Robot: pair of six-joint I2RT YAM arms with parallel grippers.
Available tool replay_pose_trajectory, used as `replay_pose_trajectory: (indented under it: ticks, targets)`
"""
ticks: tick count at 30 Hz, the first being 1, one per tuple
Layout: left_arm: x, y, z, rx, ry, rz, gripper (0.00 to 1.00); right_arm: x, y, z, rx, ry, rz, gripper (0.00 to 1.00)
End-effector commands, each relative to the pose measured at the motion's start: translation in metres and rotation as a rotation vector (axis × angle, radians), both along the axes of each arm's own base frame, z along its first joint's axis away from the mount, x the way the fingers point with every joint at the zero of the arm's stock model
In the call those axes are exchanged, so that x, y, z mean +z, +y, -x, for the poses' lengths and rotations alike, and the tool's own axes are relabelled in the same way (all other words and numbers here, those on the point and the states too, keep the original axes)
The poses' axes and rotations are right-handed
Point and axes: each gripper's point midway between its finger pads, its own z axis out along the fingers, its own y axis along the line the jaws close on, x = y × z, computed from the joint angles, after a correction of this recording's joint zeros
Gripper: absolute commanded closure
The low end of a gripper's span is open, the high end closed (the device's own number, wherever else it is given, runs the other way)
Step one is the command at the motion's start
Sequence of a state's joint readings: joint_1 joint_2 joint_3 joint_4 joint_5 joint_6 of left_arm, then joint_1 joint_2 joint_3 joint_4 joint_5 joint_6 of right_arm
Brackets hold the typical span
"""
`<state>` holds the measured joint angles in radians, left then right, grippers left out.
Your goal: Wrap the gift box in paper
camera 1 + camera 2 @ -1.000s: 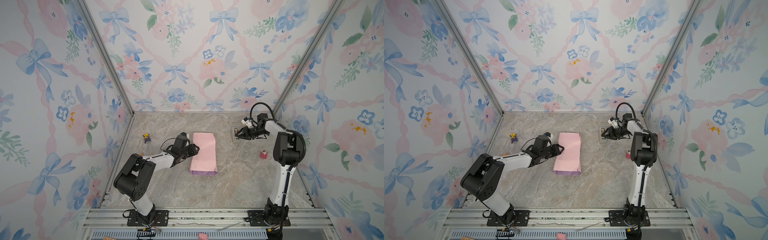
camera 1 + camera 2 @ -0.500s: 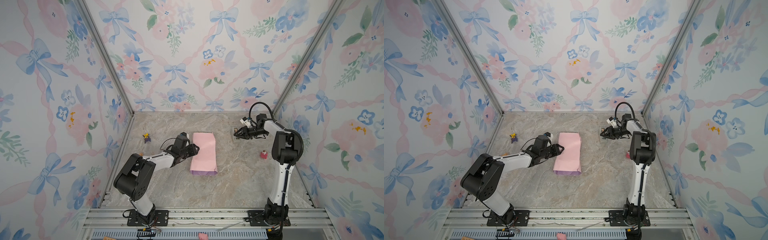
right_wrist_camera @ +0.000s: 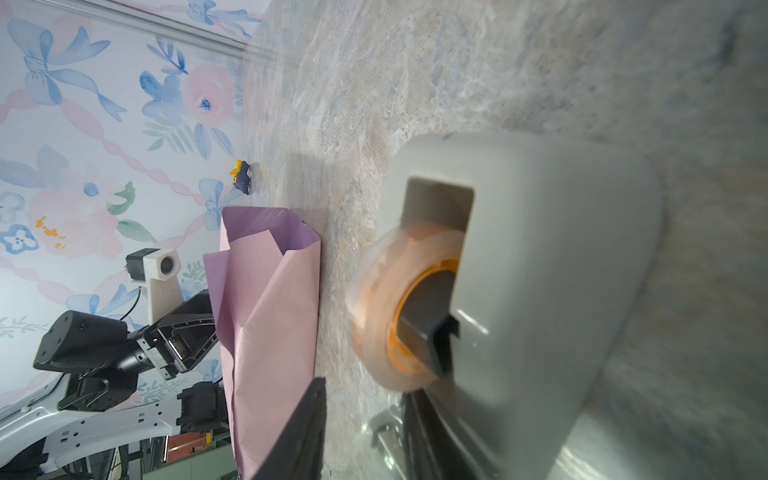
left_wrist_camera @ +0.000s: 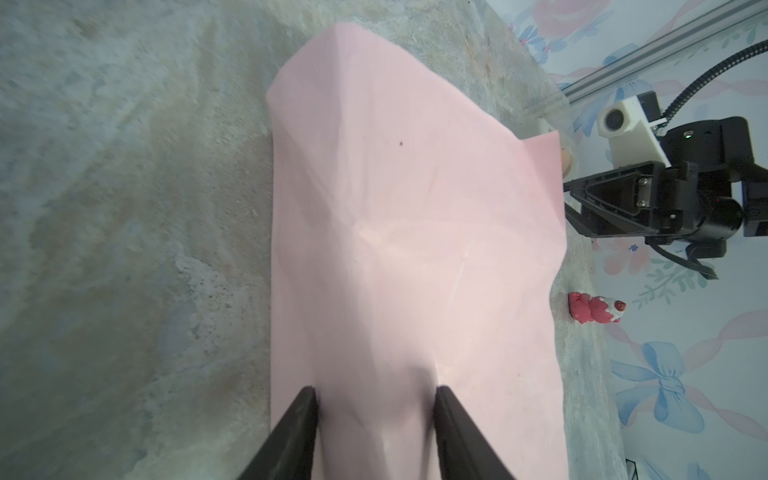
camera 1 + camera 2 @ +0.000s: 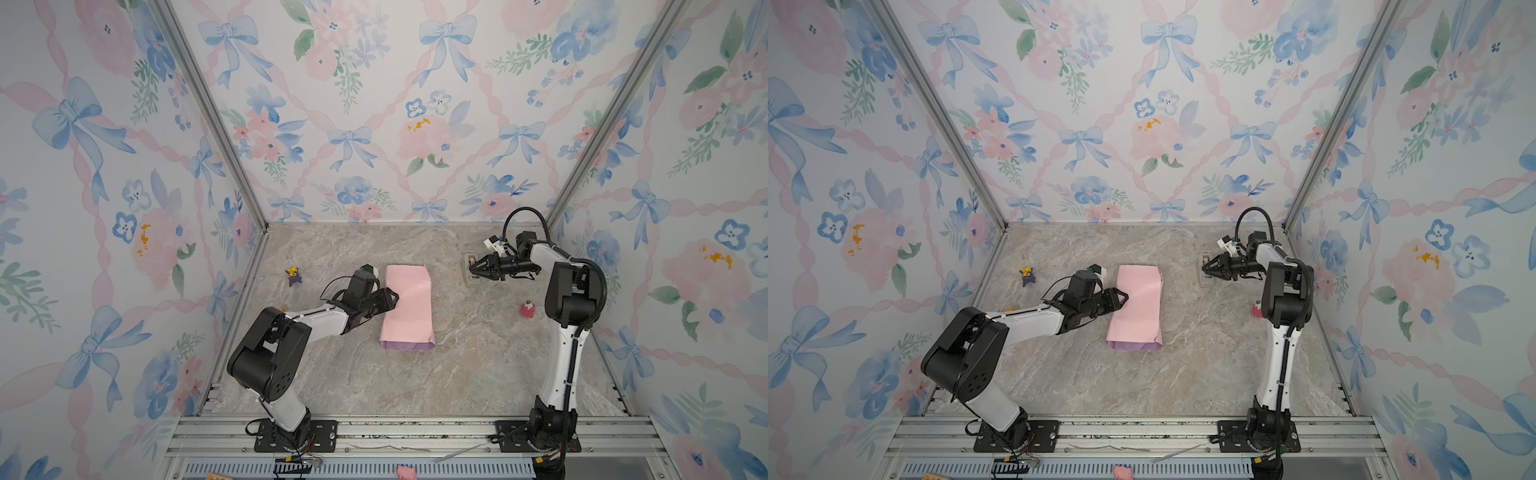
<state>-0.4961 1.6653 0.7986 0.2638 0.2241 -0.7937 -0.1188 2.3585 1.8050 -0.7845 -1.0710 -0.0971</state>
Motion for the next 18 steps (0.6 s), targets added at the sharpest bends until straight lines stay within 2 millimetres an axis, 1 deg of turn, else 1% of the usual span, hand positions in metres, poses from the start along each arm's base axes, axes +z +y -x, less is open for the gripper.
replay_pose_trajectory:
  ticks: [1, 4, 11, 18]
  targets:
    - [-0.043, 0.019, 0.023, 0.007, 0.131, -0.129, 0.53, -0.004, 0.0, 0.008, -0.015, 0.056, -0.055, 0.68]
    - [-0.043, 0.019, 0.023, 0.006, 0.132, -0.125, 0.53, -0.005, 0.0, 0.009, -0.014, 0.064, -0.064, 0.68]
    - [-0.041, 0.019, 0.023, 0.007, 0.126, -0.126, 0.53, -0.016, 0.0, 0.01, -0.013, 0.088, -0.06, 0.69]
    - [-0.042, 0.02, 0.023, 0.009, 0.126, -0.126, 0.54, -0.017, 0.002, 0.009, -0.006, 0.092, -0.079, 0.72]
